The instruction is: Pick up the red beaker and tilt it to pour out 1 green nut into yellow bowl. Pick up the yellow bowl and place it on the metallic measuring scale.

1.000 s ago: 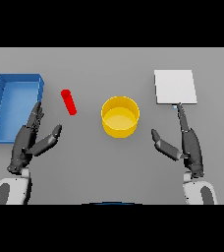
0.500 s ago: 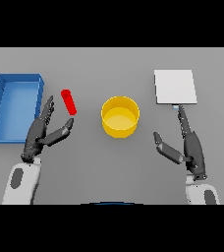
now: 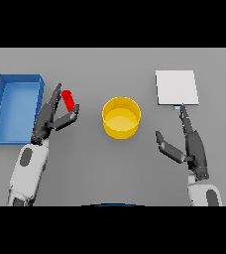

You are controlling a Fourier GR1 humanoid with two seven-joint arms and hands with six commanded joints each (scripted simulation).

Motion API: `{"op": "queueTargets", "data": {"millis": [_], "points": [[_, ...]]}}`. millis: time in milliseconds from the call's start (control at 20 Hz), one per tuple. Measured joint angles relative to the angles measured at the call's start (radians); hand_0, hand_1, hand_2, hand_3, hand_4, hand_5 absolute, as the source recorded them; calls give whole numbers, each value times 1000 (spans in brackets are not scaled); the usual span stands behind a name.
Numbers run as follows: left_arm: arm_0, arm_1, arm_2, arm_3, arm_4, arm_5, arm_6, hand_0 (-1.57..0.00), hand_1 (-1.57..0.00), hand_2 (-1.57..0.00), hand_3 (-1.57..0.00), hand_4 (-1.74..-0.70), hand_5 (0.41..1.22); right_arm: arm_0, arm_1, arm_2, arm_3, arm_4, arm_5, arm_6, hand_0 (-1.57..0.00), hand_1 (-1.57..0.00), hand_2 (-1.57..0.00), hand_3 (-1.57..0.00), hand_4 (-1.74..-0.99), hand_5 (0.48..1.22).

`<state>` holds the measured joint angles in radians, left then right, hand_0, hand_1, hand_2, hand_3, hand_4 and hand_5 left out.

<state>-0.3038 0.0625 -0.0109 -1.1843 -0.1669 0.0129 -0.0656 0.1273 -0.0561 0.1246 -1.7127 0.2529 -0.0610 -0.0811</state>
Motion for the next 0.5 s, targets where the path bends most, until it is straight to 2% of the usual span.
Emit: {"op": "queueTargets", "data": {"millis": [50, 200, 300, 350, 500], "points": [[-21, -2, 4, 33, -5, 5, -1, 1, 1, 1, 1, -1292, 688, 6, 0, -1, -12, -5, 1, -9, 1, 1, 1, 1, -1267, 640], [-56, -6, 0, 78, -20, 8, -29, 1, 1, 1, 1, -1297, 690, -9, -4, -3, -7, -8, 7, 13, 1, 1, 1, 1, -1271, 646], [-98, -6, 13, 124, -21, 18, -9, 1, 1, 1, 1, -1290, 684, -17, -6, -7, 2, -6, 4, 11, 1, 1, 1, 1, -1269, 643], [-120, -8, 17, 150, -24, 23, -11, 1, 1, 1, 1, -1289, 683, -1, -6, -6, -5, -13, 8, -11, 1, 1, 1, 1, -1269, 642], [-143, -7, 28, 180, -15, 16, -21, 1, 1, 1, 1, -1297, 686, 15, -1, -5, -22, -23, 13, -14, 1, 1, 1, 1, -1268, 639]]}}
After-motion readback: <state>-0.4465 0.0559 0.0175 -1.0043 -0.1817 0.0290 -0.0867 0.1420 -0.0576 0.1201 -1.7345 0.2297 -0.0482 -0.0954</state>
